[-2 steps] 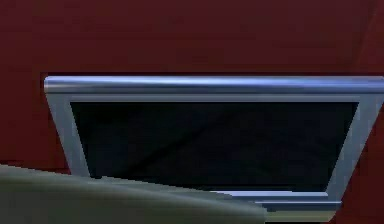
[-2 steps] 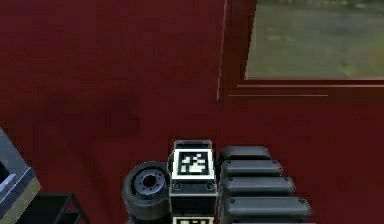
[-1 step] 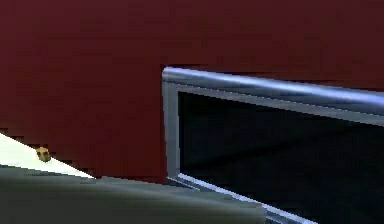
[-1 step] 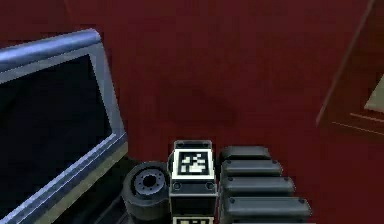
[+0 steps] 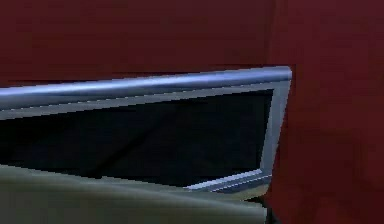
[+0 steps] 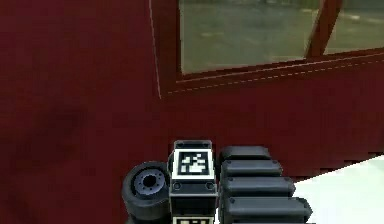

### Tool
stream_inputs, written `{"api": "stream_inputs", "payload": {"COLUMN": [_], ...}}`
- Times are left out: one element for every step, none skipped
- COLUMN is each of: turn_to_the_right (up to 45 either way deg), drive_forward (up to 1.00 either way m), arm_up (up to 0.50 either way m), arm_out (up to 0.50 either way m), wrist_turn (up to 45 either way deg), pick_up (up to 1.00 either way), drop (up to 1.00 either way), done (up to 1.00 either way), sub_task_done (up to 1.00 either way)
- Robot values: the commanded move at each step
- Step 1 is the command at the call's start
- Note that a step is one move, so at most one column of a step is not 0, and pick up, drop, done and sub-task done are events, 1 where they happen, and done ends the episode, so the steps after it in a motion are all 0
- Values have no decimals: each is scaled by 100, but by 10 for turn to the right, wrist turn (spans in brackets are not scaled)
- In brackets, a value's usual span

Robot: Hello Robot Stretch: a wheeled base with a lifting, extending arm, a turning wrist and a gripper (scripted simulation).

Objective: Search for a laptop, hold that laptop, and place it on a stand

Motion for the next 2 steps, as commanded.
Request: {"api": "stream_inputs", "payload": {"turn_to_the_right": [240, -450], "drive_forward": [0, 0], "arm_up": [0, 0], "arm_out": [0, 0], "wrist_turn": [0, 0], "pick_up": [0, 0], "drop": [0, 0], "done": [0, 0], "sub_task_done": [0, 0]}}
